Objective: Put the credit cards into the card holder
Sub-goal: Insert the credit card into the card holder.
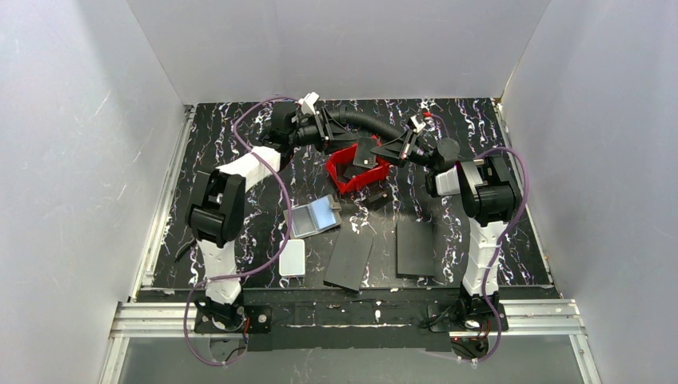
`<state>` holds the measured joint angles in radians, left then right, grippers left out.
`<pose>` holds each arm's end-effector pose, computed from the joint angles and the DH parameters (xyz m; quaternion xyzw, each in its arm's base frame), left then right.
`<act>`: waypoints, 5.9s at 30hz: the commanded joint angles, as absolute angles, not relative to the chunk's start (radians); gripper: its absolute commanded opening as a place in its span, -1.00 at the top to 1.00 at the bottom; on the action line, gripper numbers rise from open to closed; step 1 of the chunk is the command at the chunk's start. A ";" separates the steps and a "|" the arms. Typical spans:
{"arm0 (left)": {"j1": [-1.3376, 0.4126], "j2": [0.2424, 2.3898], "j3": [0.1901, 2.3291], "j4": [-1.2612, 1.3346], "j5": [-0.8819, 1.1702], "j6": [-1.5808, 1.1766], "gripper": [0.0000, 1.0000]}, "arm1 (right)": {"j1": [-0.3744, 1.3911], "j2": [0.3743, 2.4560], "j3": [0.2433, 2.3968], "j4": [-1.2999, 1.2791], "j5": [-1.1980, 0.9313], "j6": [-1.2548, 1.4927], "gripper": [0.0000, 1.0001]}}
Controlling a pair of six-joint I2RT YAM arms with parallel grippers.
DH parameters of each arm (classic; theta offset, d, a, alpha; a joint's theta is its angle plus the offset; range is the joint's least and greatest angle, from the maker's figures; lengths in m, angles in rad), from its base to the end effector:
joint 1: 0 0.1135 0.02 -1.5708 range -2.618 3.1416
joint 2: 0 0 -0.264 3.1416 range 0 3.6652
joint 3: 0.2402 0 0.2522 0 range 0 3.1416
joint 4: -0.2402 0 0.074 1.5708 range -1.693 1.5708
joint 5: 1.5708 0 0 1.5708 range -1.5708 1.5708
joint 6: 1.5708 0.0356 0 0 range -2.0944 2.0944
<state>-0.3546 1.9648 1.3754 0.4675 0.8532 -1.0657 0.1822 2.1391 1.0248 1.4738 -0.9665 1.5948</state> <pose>0.4174 -0.1831 0.2591 0.0198 0.7346 -0.6283 0.2555 0.4000 0.1035 0.1757 0.0366 0.6314 0.7318 0.2537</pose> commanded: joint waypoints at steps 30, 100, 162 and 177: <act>-0.372 2.053 1.583 0.245 0.838 -0.876 0.62 | 0.221 2.181 1.091 1.600 -0.984 1.634 0.97; -0.357 2.194 1.755 0.187 0.712 -0.818 1.00 | 0.230 1.944 1.107 0.763 -0.861 1.141 0.32; -0.367 2.164 1.727 -0.029 0.656 -0.673 0.31 | 0.167 1.934 1.131 0.648 -0.804 1.072 0.97; -0.266 1.684 1.428 -0.366 0.676 -0.493 -0.45 | 0.231 1.663 1.235 -0.196 -0.686 0.443 0.97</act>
<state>-0.3115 1.9007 1.5665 -0.2714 0.6346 -0.5556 0.1822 1.7664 1.2018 0.0586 -0.7284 0.6464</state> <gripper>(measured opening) 0.710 0.031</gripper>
